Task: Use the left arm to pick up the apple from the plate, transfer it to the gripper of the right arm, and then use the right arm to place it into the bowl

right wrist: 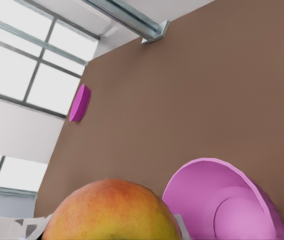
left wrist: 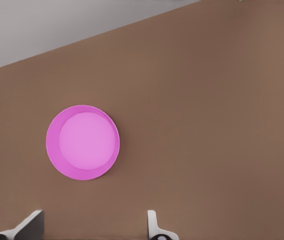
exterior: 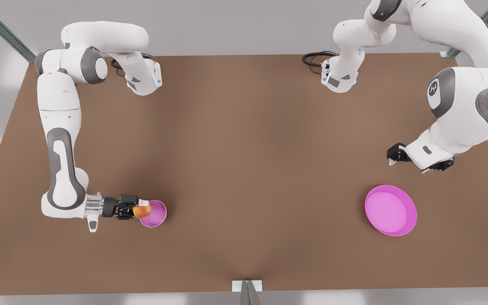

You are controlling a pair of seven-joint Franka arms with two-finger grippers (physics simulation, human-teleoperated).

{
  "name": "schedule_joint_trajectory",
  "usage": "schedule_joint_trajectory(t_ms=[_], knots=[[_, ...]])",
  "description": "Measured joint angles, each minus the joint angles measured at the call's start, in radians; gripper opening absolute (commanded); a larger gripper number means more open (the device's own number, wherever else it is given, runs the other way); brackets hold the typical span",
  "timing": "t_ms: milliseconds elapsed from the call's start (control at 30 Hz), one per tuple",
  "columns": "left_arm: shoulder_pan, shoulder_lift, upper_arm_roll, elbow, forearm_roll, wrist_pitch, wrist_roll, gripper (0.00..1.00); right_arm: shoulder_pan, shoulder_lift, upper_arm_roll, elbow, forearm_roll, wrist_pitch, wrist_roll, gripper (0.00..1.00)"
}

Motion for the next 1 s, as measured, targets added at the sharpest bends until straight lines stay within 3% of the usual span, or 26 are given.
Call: schedule_joint_trajectory(t_ms=[267,333,367,400,700,800,867,933,1000], knots=[[0.000,-0.004,-0.002,0.000,-0.001,-0.003,-0.154,1.00,0.002,0.000,0.001,0.000,-0.077,0.094,-0.019,0.79],[0.000,-0.006,-0.001,0.000,-0.001,-0.004,-0.183,1.00,0.001,0.000,0.002,0.000,-0.081,0.108,-0.025,0.84],[0.000,-0.007,-0.002,0.000,-0.001,-0.004,-0.196,1.00,0.001,0.000,0.002,0.000,-0.083,0.113,-0.027,0.99],[0.000,-0.007,-0.001,0.000,-0.001,-0.004,-0.209,1.00,0.000,0.000,0.002,0.000,-0.084,0.117,-0.029,1.00],[0.000,-0.007,-0.001,0.000,-0.001,-0.004,-0.296,1.00,0.002,-0.005,0.001,0.018,-0.098,0.130,-0.046,1.00],[0.000,-0.010,-0.003,0.000,-0.001,-0.007,-0.317,1.00,0.055,-0.048,0.008,0.292,-0.376,0.131,-0.026,1.00],[0.000,-0.010,-0.008,0.000,-0.001,-0.009,-0.328,1.00,0.084,-0.210,0.009,0.364,-0.653,0.110,0.012,1.00],[-0.001,-0.010,-0.009,0.000,-0.001,-0.010,-0.336,1.00,0.087,-0.338,0.012,0.334,-0.854,0.030,0.091,1.00],[-0.001,-0.008,-0.006,0.000,-0.002,-0.010,-0.341,1.00,0.087,-0.454,0.016,0.168,-0.970,-0.008,0.177,1.00]])
